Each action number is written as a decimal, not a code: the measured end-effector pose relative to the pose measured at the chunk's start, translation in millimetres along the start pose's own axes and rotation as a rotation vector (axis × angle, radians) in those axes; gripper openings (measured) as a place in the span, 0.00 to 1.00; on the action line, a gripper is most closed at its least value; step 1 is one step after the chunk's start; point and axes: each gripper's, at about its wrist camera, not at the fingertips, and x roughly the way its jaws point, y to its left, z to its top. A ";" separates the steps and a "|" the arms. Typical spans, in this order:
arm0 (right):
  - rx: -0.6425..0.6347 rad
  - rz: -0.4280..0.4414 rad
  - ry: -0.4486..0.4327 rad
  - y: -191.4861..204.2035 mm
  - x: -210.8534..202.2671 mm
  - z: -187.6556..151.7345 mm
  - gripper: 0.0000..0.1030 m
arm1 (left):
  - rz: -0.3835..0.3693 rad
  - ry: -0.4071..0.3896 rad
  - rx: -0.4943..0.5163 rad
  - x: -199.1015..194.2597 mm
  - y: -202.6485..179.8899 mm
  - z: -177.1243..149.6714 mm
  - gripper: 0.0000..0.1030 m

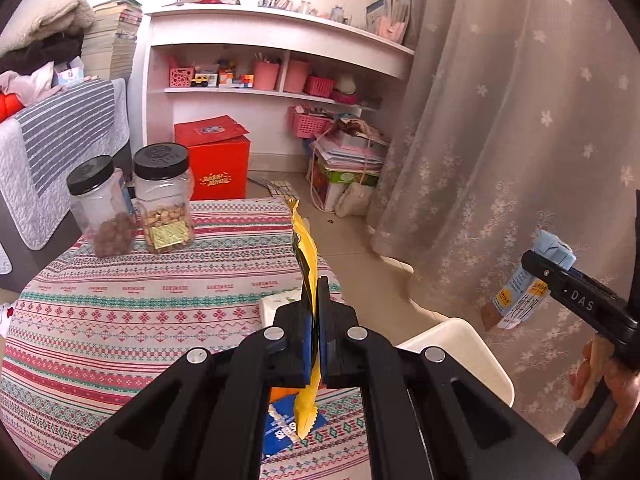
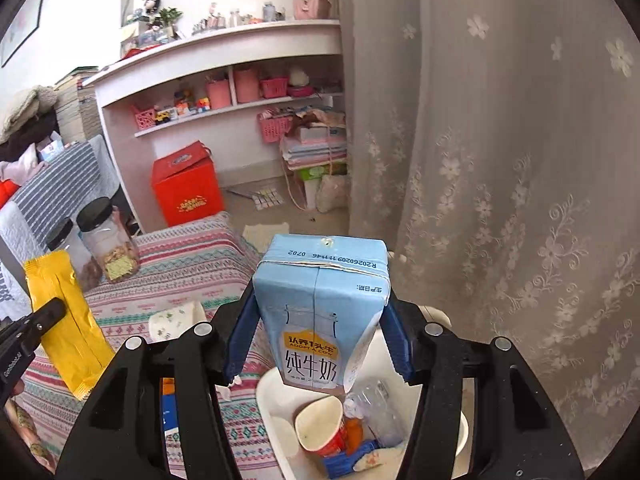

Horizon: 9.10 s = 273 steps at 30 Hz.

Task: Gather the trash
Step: 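Carry the milk carton over the white bin and open the right gripper, then carry the yellow packet over the white bin and open the left gripper, then grasp the orange peel with the left gripper while the right gripper grasps the leaf-print paper cup, then carry the paper cup over the white bin and open the right gripper, then carry the orange peel over the white bin and open the left gripper, then grasp the blue biscuit box with the left gripper while the right gripper grasps the tissue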

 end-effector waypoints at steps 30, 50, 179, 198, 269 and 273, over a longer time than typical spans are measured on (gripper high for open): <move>0.255 -0.340 -0.134 -129.7 -41.8 2.0 0.93 | -0.301 0.155 0.131 65.6 -189.0 -23.5 0.02; 0.174 -0.387 -0.111 -122.9 -36.9 5.8 0.93 | -0.143 0.215 0.275 80.8 -195.3 -50.3 0.87; -0.078 0.232 -0.182 92.3 -22.8 -3.2 0.58 | 0.088 0.093 -0.272 -27.3 177.2 -18.0 0.12; 0.161 -0.010 0.000 -56.0 -2.5 -18.5 0.83 | -0.069 0.114 -0.146 -2.4 49.7 -3.0 0.12; 0.101 -0.007 0.097 -0.9 19.8 -12.7 0.93 | 0.095 0.874 0.387 148.0 1.4 -116.0 0.84; 0.064 0.006 0.145 13.0 31.4 -14.6 0.93 | 0.097 0.893 0.403 152.1 11.1 -125.3 0.84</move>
